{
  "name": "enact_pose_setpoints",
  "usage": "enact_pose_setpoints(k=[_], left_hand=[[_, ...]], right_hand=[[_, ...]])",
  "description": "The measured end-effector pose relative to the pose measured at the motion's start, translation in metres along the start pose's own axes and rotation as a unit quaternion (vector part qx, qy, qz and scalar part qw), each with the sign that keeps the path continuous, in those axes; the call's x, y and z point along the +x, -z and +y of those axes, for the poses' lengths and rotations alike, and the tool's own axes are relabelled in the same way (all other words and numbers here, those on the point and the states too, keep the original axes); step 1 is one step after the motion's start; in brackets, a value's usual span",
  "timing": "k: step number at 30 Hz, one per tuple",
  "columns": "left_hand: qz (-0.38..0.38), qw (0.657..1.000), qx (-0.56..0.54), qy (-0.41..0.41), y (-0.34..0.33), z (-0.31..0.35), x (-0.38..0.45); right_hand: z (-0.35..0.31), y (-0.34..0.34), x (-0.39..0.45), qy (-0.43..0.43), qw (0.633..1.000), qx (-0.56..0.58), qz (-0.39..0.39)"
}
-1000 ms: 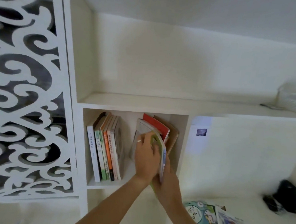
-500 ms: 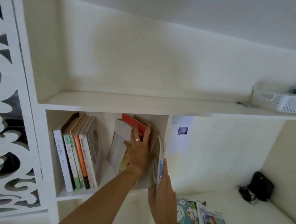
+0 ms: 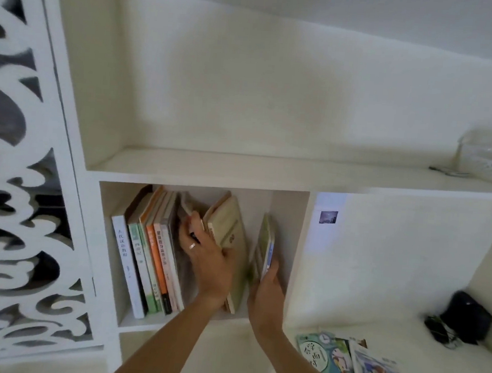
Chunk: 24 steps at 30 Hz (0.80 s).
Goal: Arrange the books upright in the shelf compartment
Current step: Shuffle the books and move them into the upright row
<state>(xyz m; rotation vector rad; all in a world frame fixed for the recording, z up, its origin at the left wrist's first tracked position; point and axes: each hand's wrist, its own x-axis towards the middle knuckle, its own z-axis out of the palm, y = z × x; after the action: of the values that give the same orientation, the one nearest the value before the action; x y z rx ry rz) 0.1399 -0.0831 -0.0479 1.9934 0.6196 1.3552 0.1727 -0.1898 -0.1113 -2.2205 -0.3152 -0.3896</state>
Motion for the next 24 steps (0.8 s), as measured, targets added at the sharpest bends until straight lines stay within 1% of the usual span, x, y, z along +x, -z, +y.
enact_pose_setpoints(k=[2,4,6,8,10,11,12,13,14,15,16,17,19,22,24], left_hand=[[0.004,0.997,0.075,-0.004,0.011,-0.008,0.002],[-0.021,0.997,0.075,-0.023,0.018,-0.012,0.002],[-0.045,0.997,0.059,-0.031,0.022,-0.014,0.003],[-0.062,0.997,0.041,-0.027,0.025,-0.016,0.004],[-0.071,0.997,0.012,-0.026,0.028,-0.017,0.004],[-0.066,0.997,0.010,-0.039,0.031,-0.017,0.006],[-0.055,0.997,0.012,-0.059,0.034,-0.018,0.008],[-0.041,0.996,0.010,-0.080,0.036,-0.021,0.011],[-0.035,0.995,-0.001,-0.092,0.038,-0.023,0.015],[-0.041,0.995,-0.024,-0.093,0.040,-0.026,0.018],[-0.059,0.993,-0.053,-0.089,0.042,-0.029,0.021],[-0.079,0.990,-0.077,-0.086,0.044,-0.032,0.022],[-0.101,0.987,-0.095,-0.086,0.049,-0.034,0.023],[-0.119,0.982,-0.111,-0.096,0.055,-0.034,0.026],[-0.139,0.978,-0.114,-0.103,0.057,-0.035,0.029]], right_hand=[[-0.003,-0.006,0.010,-0.028,0.999,-0.023,0.011],[-0.005,-0.010,0.017,-0.047,0.998,-0.045,0.013],[-0.005,-0.014,0.019,-0.032,0.996,-0.069,0.045],[-0.009,-0.016,0.019,0.025,0.989,-0.115,0.094],[-0.013,-0.016,0.015,0.118,0.969,-0.133,0.171],[-0.014,-0.016,0.012,0.182,0.957,-0.125,0.187],[-0.018,-0.015,0.008,0.243,0.948,-0.106,0.174],[-0.020,-0.017,0.005,0.292,0.943,-0.078,0.138],[-0.027,-0.016,0.000,0.304,0.948,-0.053,0.081],[-0.032,-0.017,-0.003,0.285,0.957,-0.042,0.020],[-0.035,-0.020,-0.003,0.246,0.968,-0.044,-0.028],[-0.036,-0.023,-0.002,0.214,0.974,-0.049,-0.050],[-0.034,-0.026,0.002,0.189,0.978,-0.052,-0.073],[-0.029,-0.021,0.006,0.169,0.978,-0.006,-0.119],[-0.027,-0.016,0.005,0.165,0.980,-0.003,-0.114]])
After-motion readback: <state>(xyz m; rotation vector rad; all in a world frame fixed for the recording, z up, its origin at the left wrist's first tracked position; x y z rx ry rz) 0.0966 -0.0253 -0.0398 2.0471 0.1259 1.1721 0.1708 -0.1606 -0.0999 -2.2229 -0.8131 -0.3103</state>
